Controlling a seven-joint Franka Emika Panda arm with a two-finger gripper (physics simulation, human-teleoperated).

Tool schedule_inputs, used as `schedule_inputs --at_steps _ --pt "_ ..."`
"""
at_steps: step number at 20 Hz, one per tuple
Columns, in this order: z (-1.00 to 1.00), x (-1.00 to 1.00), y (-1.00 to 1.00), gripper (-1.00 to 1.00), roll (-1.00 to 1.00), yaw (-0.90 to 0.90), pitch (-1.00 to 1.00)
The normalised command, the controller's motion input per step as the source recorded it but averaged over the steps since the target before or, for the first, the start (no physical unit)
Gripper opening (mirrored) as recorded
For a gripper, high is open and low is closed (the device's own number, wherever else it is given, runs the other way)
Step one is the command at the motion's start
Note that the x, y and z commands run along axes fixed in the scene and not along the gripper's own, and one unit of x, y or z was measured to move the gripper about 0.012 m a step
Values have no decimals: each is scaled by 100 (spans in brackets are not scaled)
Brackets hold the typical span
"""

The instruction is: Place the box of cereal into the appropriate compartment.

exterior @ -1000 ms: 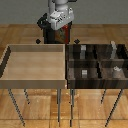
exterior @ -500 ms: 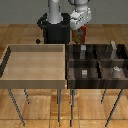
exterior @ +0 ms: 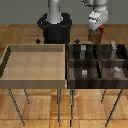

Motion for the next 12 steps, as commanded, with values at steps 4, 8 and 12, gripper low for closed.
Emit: schedule_inputs --at_steps 4,8,12 --pt "0 0 100 -100 0 0 0" --pt "0 0 100 -100 0 0 0" --pt "0 -25 50 -100 0 0 0"
